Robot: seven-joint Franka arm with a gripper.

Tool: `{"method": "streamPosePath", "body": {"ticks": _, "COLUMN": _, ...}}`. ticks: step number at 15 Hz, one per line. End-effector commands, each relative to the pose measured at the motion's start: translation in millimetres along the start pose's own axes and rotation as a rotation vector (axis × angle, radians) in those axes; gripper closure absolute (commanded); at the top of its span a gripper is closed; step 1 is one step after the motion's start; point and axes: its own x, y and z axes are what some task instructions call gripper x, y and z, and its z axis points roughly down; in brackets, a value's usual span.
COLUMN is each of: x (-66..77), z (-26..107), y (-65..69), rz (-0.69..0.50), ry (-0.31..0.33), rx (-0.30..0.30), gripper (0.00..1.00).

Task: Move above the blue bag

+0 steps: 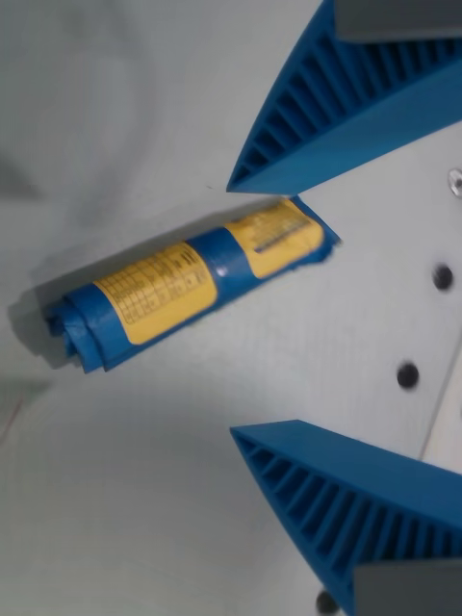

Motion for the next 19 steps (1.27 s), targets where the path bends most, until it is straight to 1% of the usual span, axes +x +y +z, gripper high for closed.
{"method": "streamPosePath", "body": {"ticks": 1, "x": -6.8, "z": 11.1, "y": 4.2, "rz": -0.287, "ry": 0.071, "rx": -0.088, "gripper": 0.0}}
{"method": "streamPosePath", "body": {"ticks": 5, "x": -8.9, "z": 23.4, "y": 8.2, "rz": -0.309, "ry": 0.073, "rx": -0.1, "gripper": 0.0}}
{"method": "streamPosePath", "body": {"ticks": 9, "x": -10.8, "z": 31.8, "y": 10.2, "rz": -0.3, "ry": 0.072, "rx": -0.103, "gripper": 0.0}}
{"method": "streamPosePath", "body": {"ticks": 13, "x": -11.6, "z": 35.9, "y": 11.2, "rz": -0.27, "ry": 0.065, "rx": -0.096, "gripper": 0.0}}
{"method": "streamPosePath", "body": {"ticks": 19, "x": -11.8, "z": 37.5, "y": 11.4, "rz": -0.239, "ry": 0.064, "rx": -0.093, "gripper": 0.0}}
